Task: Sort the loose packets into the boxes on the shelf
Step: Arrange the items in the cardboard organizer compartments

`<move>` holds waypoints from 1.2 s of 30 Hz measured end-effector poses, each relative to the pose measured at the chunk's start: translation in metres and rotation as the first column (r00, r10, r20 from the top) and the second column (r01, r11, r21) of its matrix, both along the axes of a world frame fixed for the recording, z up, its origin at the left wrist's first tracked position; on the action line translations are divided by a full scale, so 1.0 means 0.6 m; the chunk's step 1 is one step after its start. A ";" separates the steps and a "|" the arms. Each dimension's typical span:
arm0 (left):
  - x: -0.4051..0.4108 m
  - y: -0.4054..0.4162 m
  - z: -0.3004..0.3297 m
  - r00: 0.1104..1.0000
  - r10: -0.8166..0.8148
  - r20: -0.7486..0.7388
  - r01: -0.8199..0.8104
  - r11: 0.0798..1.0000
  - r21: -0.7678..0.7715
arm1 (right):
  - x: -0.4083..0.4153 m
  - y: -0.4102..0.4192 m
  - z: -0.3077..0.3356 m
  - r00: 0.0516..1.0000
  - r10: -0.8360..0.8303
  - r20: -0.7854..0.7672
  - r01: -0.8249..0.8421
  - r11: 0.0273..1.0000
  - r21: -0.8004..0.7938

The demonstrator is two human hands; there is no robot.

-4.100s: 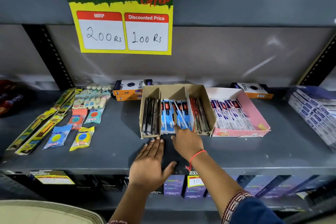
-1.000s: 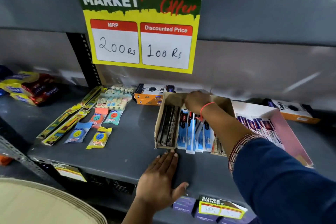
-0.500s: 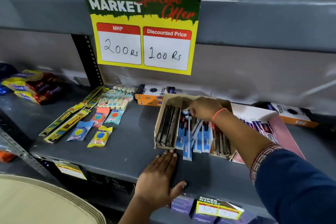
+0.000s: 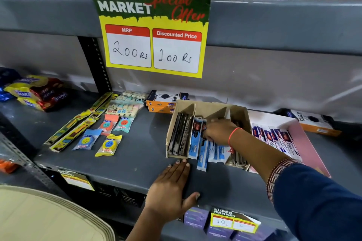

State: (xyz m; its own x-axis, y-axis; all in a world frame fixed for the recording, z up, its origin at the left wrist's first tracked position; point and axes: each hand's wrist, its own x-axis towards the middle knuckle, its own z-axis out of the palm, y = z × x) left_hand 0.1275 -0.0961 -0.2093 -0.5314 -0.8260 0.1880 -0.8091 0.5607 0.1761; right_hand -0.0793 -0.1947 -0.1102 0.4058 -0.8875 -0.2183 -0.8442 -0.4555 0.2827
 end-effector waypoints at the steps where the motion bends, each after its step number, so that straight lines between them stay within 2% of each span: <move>1: 0.000 0.000 0.000 1.000 0.000 -0.001 0.000 1.000 0.000 | 0.000 -0.004 0.001 1.000 0.008 -0.003 -0.008 1.000 -0.006; 12: 0.000 -0.001 0.000 1.000 0.005 -0.007 -0.005 1.000 0.008 | 0.021 -0.011 0.013 0.991 0.032 -0.132 -0.031 0.999 0.008; 19: 0.001 -0.002 -0.004 1.000 -0.001 0.000 0.001 1.000 0.014 | 0.016 -0.006 0.020 0.998 -0.043 0.038 0.043 0.999 0.012; 22: 0.001 -0.002 -0.005 1.000 0.000 0.000 0.000 1.000 0.013 | 0.019 0.004 0.034 0.987 -0.099 0.123 0.105 0.993 -0.046; 24: 0.001 -0.002 -0.005 1.000 0.004 -0.003 -0.004 1.000 0.013 | 0.032 0.027 0.039 0.985 -0.126 0.121 0.130 0.991 -0.024; 28: 0.000 -0.002 -0.004 1.000 0.005 -0.015 -0.004 1.000 0.014 | 0.064 0.092 0.003 0.975 -0.200 0.099 0.183 0.970 0.159; 30: -0.001 -0.001 -0.004 1.000 0.002 -0.024 -0.002 1.000 0.011 | 0.073 0.109 -0.023 0.974 -0.216 0.075 0.202 0.967 0.155; 36: -0.001 0.000 0.003 1.000 -0.002 -0.027 0.003 1.000 0.006 | 0.072 0.097 -0.048 0.931 -0.334 0.146 0.333 0.942 0.032</move>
State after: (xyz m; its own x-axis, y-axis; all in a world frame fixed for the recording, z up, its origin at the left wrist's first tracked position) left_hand 0.1269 -0.0962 -0.2077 -0.5283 -0.8258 0.1973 -0.8026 0.5615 0.2013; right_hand -0.0360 -0.1362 -0.1390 0.1143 -0.9760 -0.1852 -0.9797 -0.1417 0.1421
